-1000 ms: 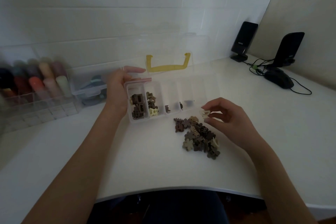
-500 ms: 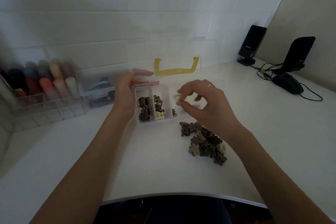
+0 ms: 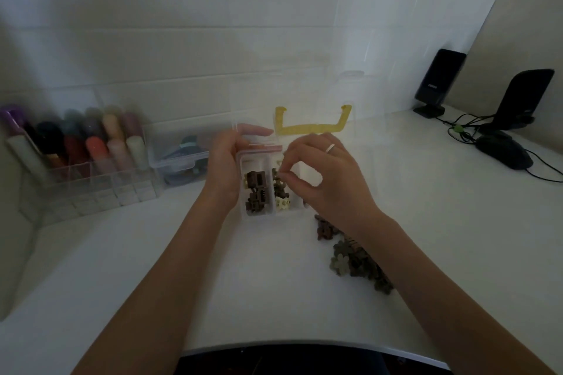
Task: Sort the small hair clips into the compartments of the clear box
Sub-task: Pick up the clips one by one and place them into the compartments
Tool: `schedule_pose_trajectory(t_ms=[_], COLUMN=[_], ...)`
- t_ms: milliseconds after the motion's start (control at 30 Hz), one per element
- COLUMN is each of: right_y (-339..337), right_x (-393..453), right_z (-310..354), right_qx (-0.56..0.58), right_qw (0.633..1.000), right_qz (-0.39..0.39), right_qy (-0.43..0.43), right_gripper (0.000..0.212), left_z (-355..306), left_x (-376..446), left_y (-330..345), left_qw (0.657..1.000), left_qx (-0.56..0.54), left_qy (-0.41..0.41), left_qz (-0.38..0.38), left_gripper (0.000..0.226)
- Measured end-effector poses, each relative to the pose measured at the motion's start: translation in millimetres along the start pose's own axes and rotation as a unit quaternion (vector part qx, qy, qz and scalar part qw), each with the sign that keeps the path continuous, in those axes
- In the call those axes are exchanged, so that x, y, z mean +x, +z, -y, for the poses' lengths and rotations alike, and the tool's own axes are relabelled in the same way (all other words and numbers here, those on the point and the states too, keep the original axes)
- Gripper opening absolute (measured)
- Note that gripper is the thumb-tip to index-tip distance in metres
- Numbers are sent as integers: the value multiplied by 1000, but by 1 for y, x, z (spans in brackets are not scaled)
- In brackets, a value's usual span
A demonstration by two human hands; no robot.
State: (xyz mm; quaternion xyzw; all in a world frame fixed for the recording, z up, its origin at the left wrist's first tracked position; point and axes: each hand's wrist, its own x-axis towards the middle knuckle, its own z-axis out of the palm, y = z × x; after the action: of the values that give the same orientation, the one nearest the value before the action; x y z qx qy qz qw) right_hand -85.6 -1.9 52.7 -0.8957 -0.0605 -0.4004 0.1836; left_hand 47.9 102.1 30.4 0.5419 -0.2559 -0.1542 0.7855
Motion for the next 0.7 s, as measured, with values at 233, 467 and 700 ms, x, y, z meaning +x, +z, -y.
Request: schedule_pose_trajectory(t_ms=[233, 467, 700], right_y=[-12, -50, -52], right_x=[8, -36, -50], right_z=[1, -37, -39], right_qx=[-1, 57, 65], right_qw=[1000, 978, 974], right_qz=[2, -66, -43], right_qy=[16, 191, 212], right_gripper=[5, 16, 21], left_z=[-2, -10, -16], left_x=[1, 1, -1], left_y=[-1, -6, -12], left_qw=[1000, 999, 999], left_qx=[-6, -31, -34], left_qy=[-15, -27, -28], left_qz=[-3, -2, 6], left_gripper=[35, 42, 44])
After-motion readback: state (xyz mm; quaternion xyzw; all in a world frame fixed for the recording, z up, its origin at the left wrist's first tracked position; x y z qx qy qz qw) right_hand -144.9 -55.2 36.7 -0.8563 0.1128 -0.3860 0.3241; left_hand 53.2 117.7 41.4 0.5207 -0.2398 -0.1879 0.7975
